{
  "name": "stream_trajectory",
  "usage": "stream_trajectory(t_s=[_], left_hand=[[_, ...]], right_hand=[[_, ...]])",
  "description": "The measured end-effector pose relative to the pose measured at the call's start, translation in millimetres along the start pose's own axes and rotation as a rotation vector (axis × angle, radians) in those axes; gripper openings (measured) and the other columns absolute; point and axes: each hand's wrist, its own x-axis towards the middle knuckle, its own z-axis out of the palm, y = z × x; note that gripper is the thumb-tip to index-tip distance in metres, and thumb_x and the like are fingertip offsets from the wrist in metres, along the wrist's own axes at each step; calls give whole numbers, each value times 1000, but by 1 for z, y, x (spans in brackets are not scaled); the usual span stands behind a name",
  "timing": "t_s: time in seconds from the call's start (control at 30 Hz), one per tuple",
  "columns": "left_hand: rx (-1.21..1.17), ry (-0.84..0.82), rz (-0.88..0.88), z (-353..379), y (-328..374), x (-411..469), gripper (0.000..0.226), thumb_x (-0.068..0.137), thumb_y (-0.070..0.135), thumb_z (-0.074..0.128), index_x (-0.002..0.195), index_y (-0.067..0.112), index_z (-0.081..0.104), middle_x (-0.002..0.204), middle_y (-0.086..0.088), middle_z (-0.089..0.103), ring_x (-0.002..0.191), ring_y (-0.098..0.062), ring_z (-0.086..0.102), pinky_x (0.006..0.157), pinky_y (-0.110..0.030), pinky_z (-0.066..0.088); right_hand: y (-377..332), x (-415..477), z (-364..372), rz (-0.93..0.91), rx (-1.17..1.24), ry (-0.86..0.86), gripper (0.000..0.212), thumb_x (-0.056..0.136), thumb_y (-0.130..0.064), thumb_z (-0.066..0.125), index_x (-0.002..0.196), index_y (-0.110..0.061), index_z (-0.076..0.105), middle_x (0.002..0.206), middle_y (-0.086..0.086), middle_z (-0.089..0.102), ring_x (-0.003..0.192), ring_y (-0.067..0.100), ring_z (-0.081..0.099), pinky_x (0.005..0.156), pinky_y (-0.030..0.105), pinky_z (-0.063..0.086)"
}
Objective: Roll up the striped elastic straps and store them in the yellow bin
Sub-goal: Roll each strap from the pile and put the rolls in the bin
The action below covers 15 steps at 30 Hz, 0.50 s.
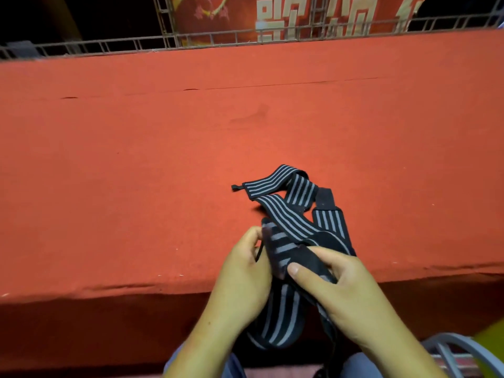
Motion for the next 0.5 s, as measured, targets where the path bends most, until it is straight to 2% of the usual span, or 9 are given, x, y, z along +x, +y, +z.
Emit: stream_trajectory(t_s=[0.1, 0.13, 0.2, 0.23, 0.3, 0.33, 0.4, 0.5], left_hand=[[3, -76, 30, -5, 5, -5, 14, 107, 25, 55, 113, 26, 67, 107, 9, 78, 102, -7, 73, 93, -40, 58], [17, -113, 16, -7, 3, -7, 15, 108, 30, 54, 118, 29, 66, 112, 13, 76, 109, -4, 71, 97, -37, 56], [91, -191, -8, -15, -7, -13, 18, 106, 38, 55, 121, 37, 64, 117, 23, 73, 113, 7, 66, 102, -27, 52], [130, -244, -29, -18, -12, -16, 19, 104, 45, 56, 120, 39, 64, 114, 21, 74, 109, 7, 66, 101, -28, 52], [138, -356, -75, -28, -22, -23, 26, 98, 56, 59, 110, 34, 66, 92, 5, 74, 86, -5, 64, 86, -38, 51], [143, -383, -69, -34, -27, -25, 31, 95, 59, 59, 105, 30, 65, 80, 4, 65, 76, -9, 55, 76, -38, 45], [182, -377, -53, -46, -37, -28, 41, 93, 64, 59, 104, 25, 63, 76, 4, 50, 71, -12, 42, 69, -35, 35], [224, -388, -51, -59, -42, -31, 48, 93, 66, 59, 105, 20, 66, 80, 3, 56, 73, -9, 48, 69, -32, 40]], right_hand=[[2, -5, 3, -20, -26, 72, 18, 97, -19, 74, 88, -33, 81, 87, -6, 81, 82, 5, 75, 74, 24, 56], [1, -7, 3, -18, 1, 94, 18, 97, -19, 74, 89, -33, 82, 87, -6, 81, 83, 6, 76, 75, 26, 57], [5, -8, 0, 3, 69, 158, 15, 96, -21, 73, 94, -31, 83, 91, -3, 83, 91, 16, 79, 84, 39, 61], [6, -8, -2, 5, 94, 194, 13, 97, -22, 72, 96, -29, 83, 93, 0, 83, 95, 23, 79, 88, 48, 62], [11, -7, -8, 17, 124, 257, 12, 97, -22, 72, 97, -26, 83, 94, 4, 83, 100, 31, 78, 91, 57, 59], [13, -6, -11, 27, 135, 289, 12, 98, -22, 72, 96, -25, 83, 94, 6, 83, 100, 31, 78, 90, 58, 58], [16, -4, -17, 40, 134, 336, 13, 98, -22, 72, 94, -25, 84, 93, 7, 83, 93, 25, 78, 88, 57, 59], [19, -2, -24, 56, 171, 388, 14, 98, -22, 71, 93, -23, 84, 91, 3, 83, 87, 21, 77, 84, 51, 59]])
